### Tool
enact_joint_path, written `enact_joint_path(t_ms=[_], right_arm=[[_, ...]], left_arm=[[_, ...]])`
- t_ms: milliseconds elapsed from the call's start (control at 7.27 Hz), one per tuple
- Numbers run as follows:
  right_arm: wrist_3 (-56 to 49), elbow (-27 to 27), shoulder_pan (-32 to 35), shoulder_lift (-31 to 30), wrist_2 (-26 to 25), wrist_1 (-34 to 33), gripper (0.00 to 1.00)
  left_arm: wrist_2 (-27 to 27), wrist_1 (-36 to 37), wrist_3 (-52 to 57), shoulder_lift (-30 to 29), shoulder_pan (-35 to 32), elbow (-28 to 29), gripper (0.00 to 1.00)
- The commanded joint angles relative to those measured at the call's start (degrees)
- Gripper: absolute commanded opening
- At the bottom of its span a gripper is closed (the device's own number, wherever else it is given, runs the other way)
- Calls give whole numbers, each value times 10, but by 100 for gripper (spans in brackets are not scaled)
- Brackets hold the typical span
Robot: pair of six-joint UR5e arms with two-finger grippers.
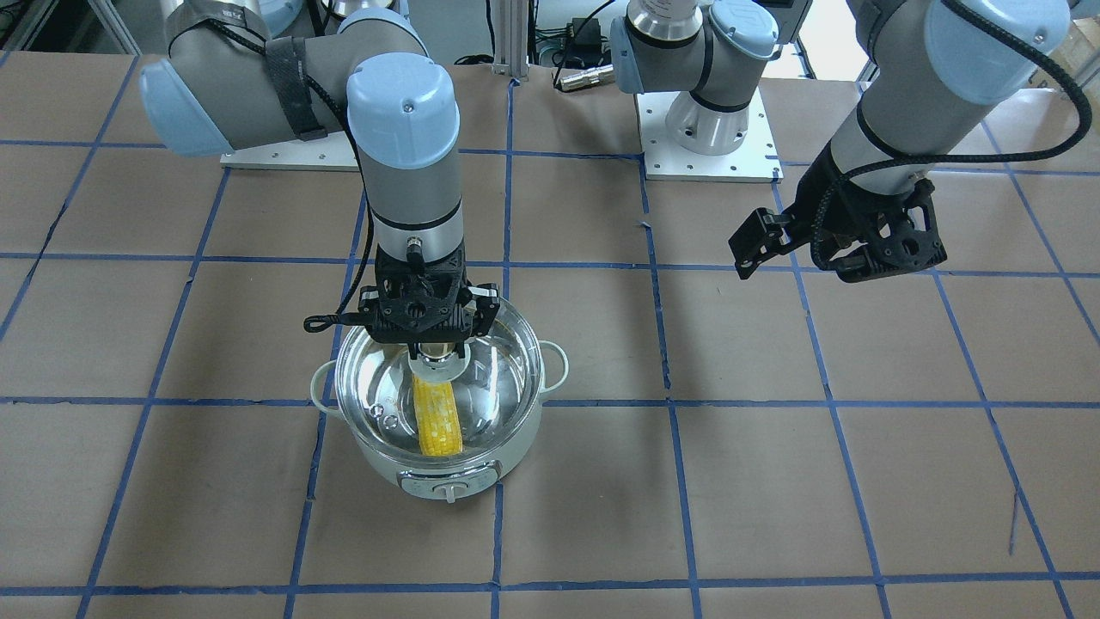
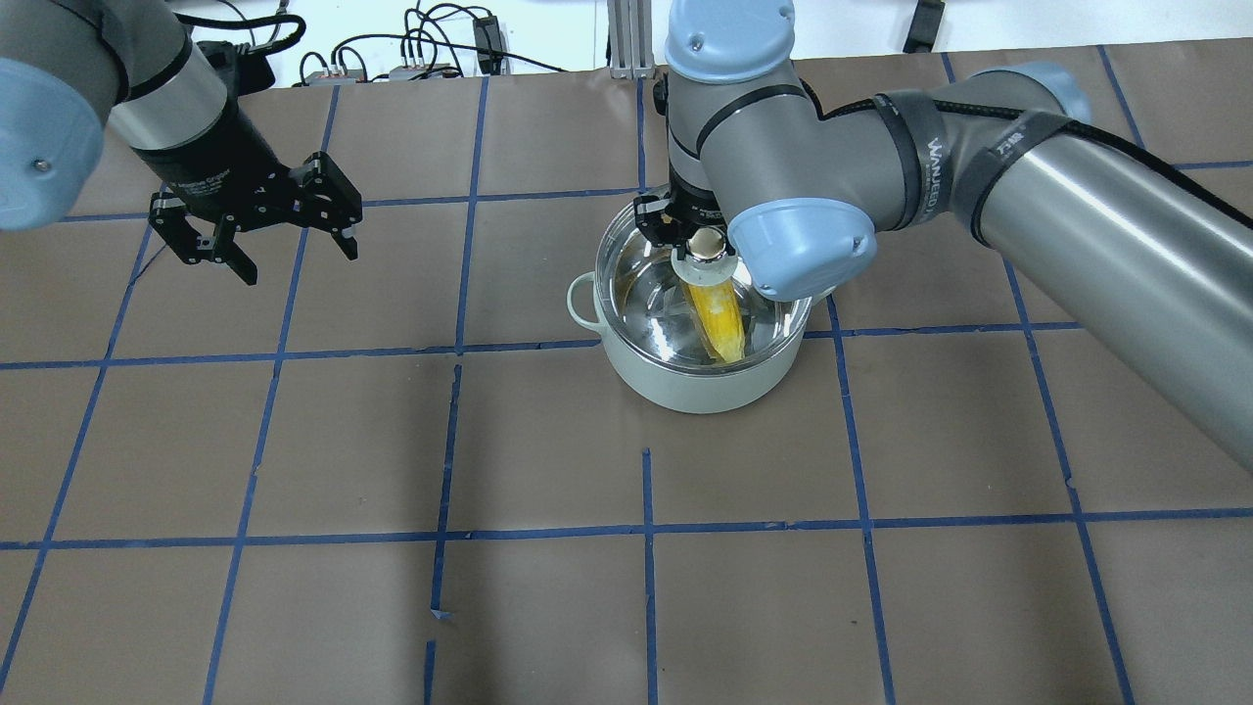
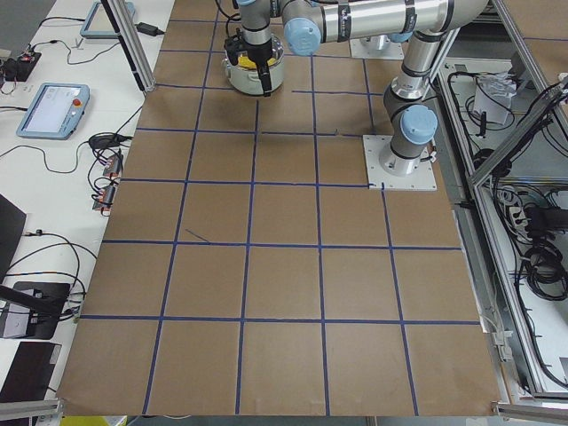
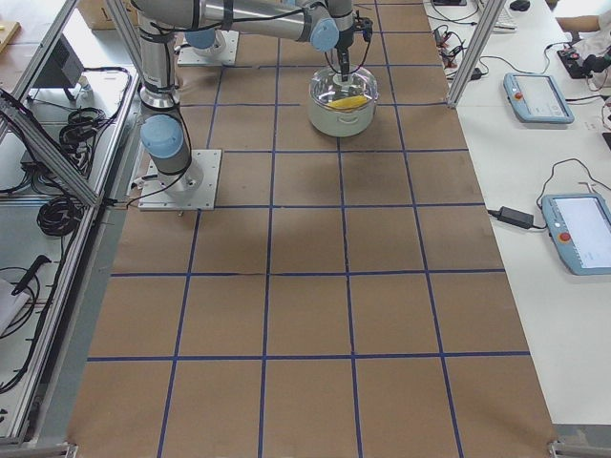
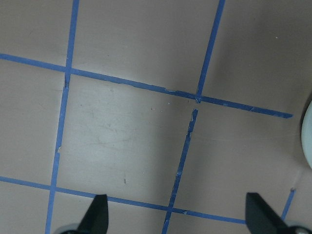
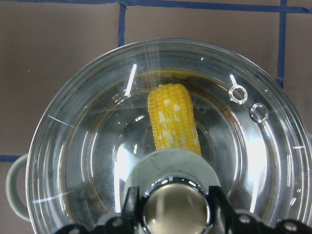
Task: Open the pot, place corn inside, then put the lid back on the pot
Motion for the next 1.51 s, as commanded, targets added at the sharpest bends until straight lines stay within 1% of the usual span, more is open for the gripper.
enact_joint_path(t_ms=[0, 275, 550, 1375], right_arm=[[-1, 1, -1, 0, 0, -1, 47], [-1, 5, 0, 0, 0, 0, 46], [-2, 5, -1, 0, -1, 1, 46], [-2, 3, -1, 1, -1, 3, 47]], left_arm=[[1, 0, -30, -1, -26, -4, 100], [-1, 26, -20, -6, -28, -5, 100], [0, 25, -26, -9, -29, 7, 100], [-4, 27, -20, -6, -26, -5, 100]])
